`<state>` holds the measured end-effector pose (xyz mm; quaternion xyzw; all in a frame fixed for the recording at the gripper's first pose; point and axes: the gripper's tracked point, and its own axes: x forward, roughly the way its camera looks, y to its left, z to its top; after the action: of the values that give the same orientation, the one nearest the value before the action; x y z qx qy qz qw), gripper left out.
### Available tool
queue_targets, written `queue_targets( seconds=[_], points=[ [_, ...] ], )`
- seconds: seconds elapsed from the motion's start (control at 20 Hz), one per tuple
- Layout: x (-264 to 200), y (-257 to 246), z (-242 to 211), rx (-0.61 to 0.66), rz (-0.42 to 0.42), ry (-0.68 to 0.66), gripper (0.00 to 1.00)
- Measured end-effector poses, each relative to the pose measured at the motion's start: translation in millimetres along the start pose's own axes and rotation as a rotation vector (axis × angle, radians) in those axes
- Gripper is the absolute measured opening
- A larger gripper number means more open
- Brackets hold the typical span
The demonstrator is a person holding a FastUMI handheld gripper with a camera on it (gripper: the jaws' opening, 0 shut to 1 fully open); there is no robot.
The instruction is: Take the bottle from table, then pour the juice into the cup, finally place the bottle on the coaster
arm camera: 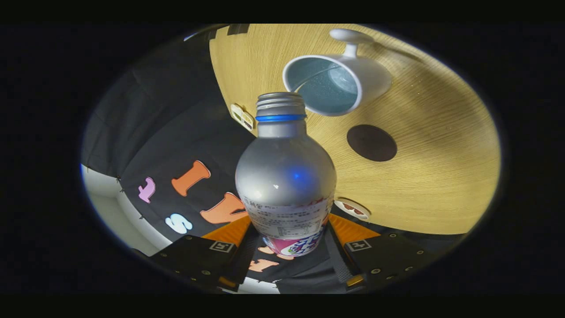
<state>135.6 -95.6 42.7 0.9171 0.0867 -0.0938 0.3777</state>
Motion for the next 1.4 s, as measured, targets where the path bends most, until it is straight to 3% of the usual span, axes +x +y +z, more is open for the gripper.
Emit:
queue_targets(
  seconds=[1.05,1.2,1.4],
  points=[
    [5,-5,0,0.048,0.009,-0.002,0.77],
    [7,-11,1,0.005,-0.002,-0.007,0.76],
    [12,-26,7,-0.180,-0.053,-0.052,0.76]
  ],
)
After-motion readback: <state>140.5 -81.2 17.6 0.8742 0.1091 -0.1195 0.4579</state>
